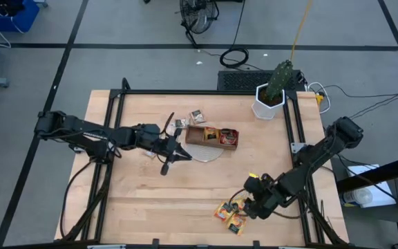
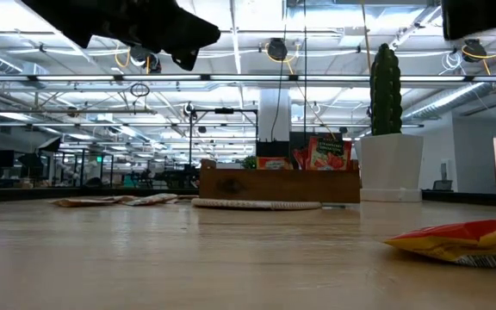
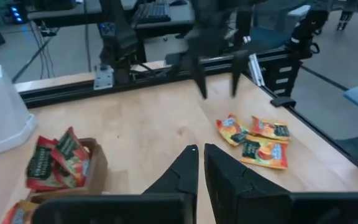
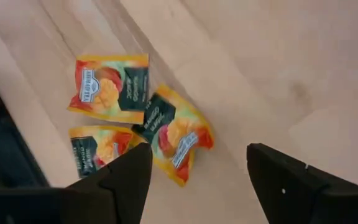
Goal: Pick & Place Tea
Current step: Put the orange tea bag into the middle section of the wood organizer
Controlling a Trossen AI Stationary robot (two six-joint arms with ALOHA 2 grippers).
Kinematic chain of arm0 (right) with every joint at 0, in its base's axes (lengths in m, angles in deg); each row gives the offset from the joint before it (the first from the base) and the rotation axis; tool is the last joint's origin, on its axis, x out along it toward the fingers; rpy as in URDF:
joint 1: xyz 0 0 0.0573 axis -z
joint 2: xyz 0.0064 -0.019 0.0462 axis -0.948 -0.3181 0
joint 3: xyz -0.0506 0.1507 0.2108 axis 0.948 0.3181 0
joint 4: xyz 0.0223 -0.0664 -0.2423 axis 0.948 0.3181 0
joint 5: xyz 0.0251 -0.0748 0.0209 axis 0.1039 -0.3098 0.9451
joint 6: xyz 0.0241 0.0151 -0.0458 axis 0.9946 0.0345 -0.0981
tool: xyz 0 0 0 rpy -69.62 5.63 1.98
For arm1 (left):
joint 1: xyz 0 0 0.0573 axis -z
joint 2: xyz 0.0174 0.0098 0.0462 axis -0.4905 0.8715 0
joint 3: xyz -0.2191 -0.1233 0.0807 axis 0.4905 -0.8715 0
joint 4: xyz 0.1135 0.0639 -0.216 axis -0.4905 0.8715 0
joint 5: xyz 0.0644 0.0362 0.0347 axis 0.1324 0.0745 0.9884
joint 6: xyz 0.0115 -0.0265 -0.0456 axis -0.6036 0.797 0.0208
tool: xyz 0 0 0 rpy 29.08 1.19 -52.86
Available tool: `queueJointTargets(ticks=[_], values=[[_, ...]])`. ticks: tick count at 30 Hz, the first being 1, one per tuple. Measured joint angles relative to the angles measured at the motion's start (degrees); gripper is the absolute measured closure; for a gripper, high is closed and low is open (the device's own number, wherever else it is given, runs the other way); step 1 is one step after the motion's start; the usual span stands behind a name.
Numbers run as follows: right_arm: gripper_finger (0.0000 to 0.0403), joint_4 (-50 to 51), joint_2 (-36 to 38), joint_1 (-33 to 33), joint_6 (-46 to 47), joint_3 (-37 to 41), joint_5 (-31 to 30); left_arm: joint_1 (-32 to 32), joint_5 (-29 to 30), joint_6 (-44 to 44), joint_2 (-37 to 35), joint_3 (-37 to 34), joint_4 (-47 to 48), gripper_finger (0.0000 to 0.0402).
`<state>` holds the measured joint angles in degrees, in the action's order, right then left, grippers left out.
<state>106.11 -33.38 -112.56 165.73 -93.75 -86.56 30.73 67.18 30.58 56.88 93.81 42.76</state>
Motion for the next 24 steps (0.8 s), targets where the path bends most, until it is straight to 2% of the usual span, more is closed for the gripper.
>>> queueJointTargets(ticks=[5,8,11,14,24], values=[[0.0157,-18.99,2.42,-0.46,9.08,13.39,3.93,1.13,-0.04,0.0,0.0,-0.22,0.04,0.0369],[0.0157,-31.99,2.57,-0.62,12.51,20.25,3.77,1.71,0.0,-0.79,0.0,-0.22,0.04,0.037],[0.0161,-40.3,2.58,-0.58,13.62,25.0,3.07,2.15,0.0,-1.69,0.0,-0.22,0.02,0.0371],[0.0167,-43.34,2.55,-0.5,13.59,26.74,2.04,2.21,0.0,-1.75,0.0,-0.22,0.02,0.0371],[0.0177,-42.51,2.56,2.21,6.9,26.8,2.3,2.17,0.04,-2.19,0.02,-0.22,0.04,0.0371]])
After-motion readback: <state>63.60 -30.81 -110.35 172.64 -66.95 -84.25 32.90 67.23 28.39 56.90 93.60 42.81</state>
